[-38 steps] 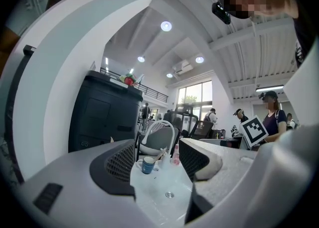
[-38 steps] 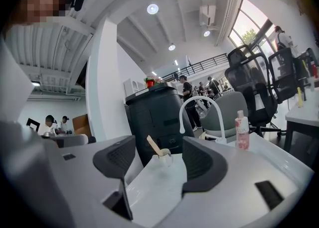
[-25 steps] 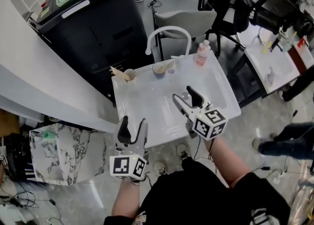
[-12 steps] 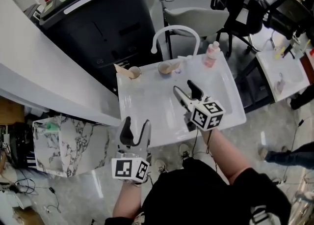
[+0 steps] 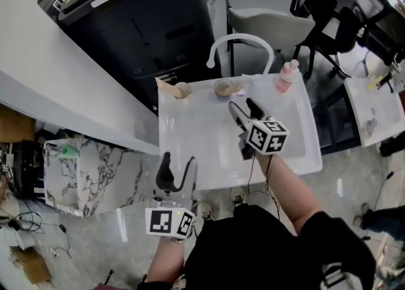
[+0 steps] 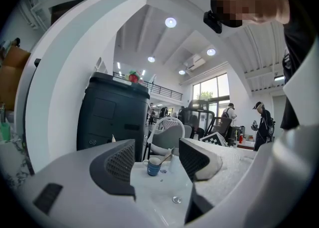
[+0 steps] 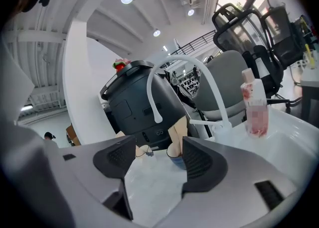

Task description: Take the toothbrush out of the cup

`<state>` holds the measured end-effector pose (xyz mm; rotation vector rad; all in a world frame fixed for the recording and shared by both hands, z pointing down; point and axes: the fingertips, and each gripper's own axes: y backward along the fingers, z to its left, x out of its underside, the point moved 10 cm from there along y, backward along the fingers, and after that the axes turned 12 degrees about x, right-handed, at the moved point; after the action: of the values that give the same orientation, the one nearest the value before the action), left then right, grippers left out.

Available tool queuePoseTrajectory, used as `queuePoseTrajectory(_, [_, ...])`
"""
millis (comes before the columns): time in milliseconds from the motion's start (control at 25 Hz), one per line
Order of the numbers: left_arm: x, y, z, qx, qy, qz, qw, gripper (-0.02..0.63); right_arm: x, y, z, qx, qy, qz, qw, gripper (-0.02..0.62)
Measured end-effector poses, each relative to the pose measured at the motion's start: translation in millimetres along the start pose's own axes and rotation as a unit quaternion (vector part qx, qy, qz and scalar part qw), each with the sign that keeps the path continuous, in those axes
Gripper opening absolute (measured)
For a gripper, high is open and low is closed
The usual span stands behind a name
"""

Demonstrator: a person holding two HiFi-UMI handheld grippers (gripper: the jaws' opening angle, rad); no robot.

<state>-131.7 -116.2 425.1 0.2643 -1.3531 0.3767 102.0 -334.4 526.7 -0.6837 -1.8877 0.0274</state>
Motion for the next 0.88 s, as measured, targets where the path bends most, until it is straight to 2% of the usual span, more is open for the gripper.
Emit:
queuePoseTrajectory(200, [5.2,0.5,3.5,-0.018,0.002,0.003,0.9998,0.259,7.8,-34.4,-12.9,0.016,-0.02,0.019,0.999,0.278])
queuePoseTrajectory(560, [10.7,2.9,16.7,-0.042,0.011,0.012,0.999,0.259,20.5,-85.9,-21.3,0.056,-0.026,0.04,0.997,0.263])
queuePoseTrajectory(880, [17.6,2.9,24.0,-0.053,0.019,0.023,0.9982,0.259,26.7,-115.0,-24.3,0.075,-0.026,0.05,0.996,0.242])
